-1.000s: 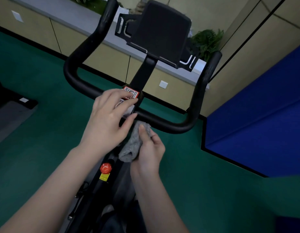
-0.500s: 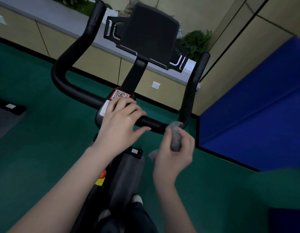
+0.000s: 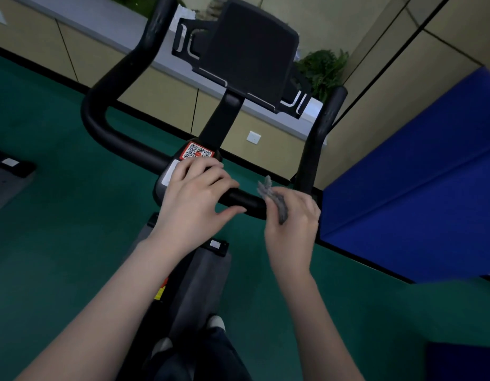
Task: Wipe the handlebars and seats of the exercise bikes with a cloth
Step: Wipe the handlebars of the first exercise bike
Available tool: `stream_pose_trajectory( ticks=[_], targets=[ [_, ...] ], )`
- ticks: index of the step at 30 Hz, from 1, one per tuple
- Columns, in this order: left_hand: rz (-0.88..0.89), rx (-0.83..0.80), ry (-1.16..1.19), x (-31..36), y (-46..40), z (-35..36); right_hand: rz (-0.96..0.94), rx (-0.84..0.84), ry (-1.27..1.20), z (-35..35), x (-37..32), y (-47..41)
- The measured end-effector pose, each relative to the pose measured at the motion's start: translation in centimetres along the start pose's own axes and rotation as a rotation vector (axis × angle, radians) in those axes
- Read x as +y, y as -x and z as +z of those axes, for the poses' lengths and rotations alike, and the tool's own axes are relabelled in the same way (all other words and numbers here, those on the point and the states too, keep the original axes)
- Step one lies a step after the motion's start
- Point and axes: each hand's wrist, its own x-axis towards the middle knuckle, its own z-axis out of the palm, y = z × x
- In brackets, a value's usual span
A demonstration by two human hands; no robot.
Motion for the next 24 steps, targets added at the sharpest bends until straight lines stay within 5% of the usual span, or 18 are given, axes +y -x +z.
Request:
stream_pose_trajectory(
  ticks=[11, 18, 24],
  targets=[
    [0.007, 0.02, 0.016, -0.1, 0.0, 0.1, -0.024, -0.707, 0.146, -1.7, 1.6, -7.1],
    [0.01, -0.007, -0.002, 0.0, 0.0, 0.0, -0.091, -0.55, -0.002, -1.7, 1.8, -5.1],
    [0.006, -0.034, -0.011, 0.1, -0.1, -0.3, -0.128, -0.05, 0.017, -1.1, 2.9, -0.3]
  ],
)
